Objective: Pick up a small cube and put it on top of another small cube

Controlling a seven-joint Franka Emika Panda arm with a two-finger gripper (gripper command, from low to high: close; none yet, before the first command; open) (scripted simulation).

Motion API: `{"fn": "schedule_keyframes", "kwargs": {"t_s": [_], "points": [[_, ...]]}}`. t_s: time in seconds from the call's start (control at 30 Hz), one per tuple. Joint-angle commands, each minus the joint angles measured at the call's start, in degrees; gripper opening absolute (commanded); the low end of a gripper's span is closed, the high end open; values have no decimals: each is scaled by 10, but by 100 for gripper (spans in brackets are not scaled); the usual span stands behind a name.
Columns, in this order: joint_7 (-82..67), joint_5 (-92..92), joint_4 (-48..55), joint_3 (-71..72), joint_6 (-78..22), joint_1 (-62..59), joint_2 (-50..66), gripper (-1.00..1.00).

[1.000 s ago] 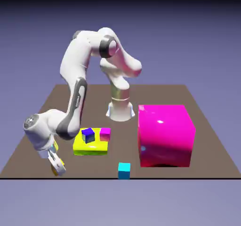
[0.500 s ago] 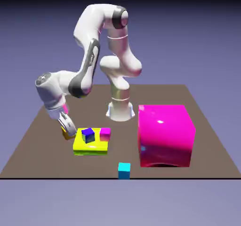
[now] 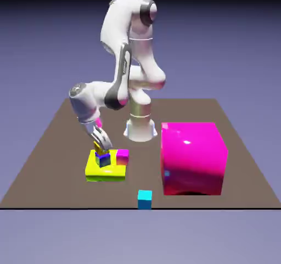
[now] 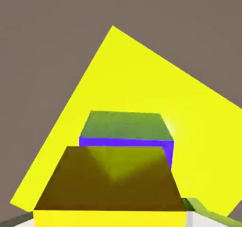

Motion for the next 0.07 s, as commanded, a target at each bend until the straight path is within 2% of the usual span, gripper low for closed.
{"fn": "schedule_keyframes", "kwargs": {"t_s": [0.0,0.03], "points": [[5,-7,9,-2,-25,-9,-16,100],[10,-14,18,-4,-50,-10,-33,100]]}}
